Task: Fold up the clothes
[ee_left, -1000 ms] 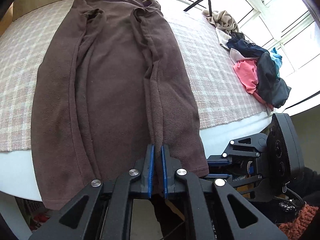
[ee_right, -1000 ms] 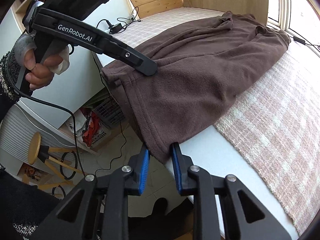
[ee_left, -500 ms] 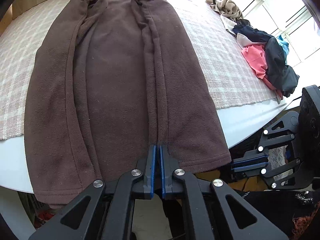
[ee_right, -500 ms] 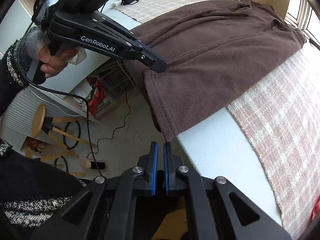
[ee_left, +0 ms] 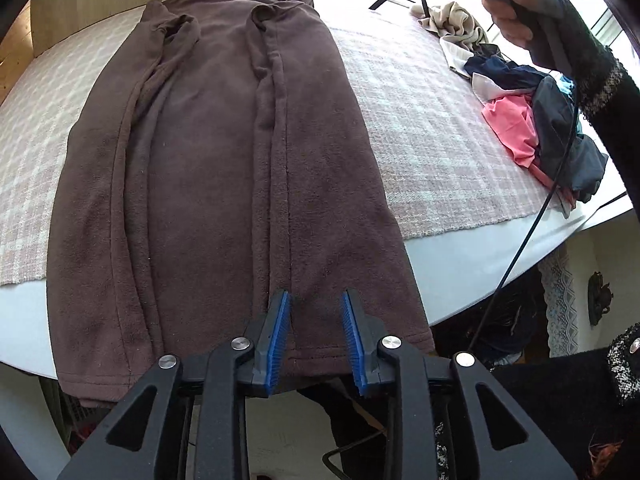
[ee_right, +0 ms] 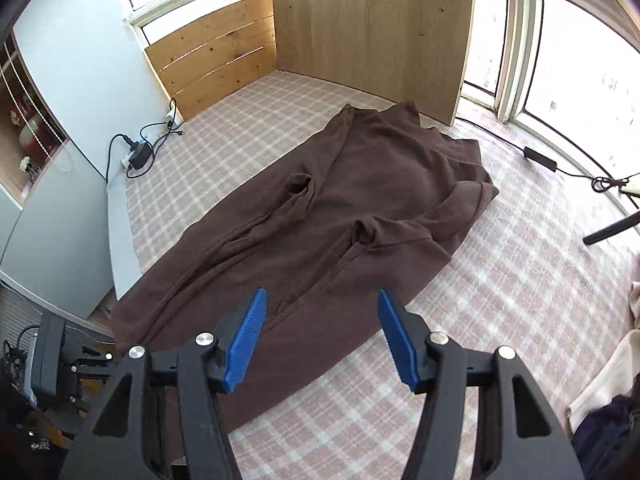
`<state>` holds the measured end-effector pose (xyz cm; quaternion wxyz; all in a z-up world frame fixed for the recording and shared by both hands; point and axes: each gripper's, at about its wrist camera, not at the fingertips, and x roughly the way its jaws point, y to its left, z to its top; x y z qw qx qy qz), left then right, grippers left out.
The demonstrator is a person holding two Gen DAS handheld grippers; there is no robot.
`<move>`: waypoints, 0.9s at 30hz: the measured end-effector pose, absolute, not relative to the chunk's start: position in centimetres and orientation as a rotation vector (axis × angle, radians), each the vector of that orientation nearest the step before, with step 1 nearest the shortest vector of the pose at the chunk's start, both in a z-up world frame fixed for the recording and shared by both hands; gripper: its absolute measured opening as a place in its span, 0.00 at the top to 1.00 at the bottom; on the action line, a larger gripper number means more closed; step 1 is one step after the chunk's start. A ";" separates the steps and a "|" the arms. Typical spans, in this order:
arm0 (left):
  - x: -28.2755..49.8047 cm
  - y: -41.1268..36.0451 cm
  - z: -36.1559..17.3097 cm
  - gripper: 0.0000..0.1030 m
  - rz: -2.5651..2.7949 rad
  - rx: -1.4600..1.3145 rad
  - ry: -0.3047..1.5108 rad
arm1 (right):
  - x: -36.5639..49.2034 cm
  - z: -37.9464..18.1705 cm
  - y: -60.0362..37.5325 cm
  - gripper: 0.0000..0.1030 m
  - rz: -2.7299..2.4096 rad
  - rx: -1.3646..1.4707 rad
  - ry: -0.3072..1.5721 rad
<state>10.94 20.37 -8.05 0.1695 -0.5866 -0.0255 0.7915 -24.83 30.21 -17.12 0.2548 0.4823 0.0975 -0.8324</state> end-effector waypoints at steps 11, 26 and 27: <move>10.6 20.6 -9.2 0.75 2.316 -1.728 -0.190 | -32.2 -25.0 26.2 0.44 -1.894 1.323 0.703; 12.7 18.4 -5.9 0.99 2.480 -1.685 -0.327 | -32.0 -22.2 28.3 0.91 -1.978 1.192 0.598; 12.8 18.1 -5.7 0.99 2.498 -1.683 -0.324 | -32.3 -22.6 27.8 0.91 -1.981 1.202 0.609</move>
